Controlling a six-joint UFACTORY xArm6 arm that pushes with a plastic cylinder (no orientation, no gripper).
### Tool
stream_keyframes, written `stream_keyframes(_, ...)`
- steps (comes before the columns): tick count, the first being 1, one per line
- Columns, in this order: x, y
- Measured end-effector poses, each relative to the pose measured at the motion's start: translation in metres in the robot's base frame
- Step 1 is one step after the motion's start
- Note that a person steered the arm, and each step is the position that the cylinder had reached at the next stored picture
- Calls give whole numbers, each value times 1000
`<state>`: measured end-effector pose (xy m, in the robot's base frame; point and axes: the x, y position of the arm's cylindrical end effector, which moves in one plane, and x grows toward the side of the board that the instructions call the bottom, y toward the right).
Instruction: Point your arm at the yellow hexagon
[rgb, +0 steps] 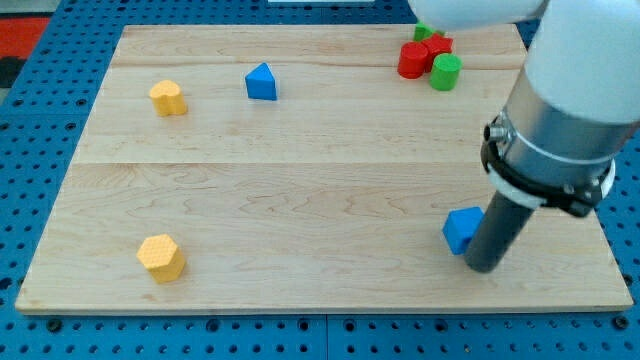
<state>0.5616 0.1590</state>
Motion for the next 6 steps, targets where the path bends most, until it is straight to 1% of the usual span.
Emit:
stream_keyframes(1, 18, -4)
stream_keyframes(2, 57, -72)
stream_keyframes(3, 55, -164)
stream_keyframes(4, 54, -275)
stream_keyframes(5, 32, -335)
stream_keyframes(6, -5, -338)
